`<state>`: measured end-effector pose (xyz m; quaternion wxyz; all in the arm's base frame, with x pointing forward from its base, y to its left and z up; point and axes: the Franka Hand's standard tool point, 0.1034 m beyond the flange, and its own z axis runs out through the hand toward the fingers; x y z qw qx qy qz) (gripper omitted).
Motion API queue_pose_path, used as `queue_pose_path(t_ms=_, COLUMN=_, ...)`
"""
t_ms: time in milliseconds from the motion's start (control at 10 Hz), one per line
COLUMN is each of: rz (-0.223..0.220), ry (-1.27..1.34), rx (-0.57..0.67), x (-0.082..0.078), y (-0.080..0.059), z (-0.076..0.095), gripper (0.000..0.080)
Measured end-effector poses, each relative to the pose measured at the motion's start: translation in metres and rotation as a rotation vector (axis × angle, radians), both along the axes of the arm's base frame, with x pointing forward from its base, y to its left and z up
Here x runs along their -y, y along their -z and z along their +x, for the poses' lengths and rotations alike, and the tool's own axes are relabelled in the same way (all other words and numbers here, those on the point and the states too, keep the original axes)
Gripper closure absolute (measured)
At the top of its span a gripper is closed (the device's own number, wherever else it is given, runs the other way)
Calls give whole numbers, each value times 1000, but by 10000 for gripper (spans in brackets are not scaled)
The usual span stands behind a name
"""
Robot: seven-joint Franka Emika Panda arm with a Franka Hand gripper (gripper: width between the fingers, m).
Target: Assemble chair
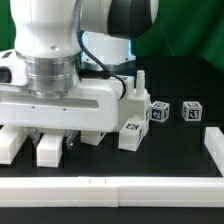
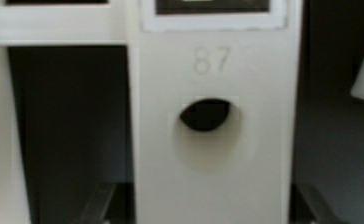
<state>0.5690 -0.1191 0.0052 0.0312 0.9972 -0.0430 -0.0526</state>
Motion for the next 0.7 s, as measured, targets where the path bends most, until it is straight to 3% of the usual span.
queue_pose_path(t_ms=400, rz=3, ry=-11, rx=4, x=10, y=-7, z=0, gripper=512)
queue_pose_path(t_ms=700, rz=31, ry=-10, rx=6, x=8, y=-41, z=2, gripper=511)
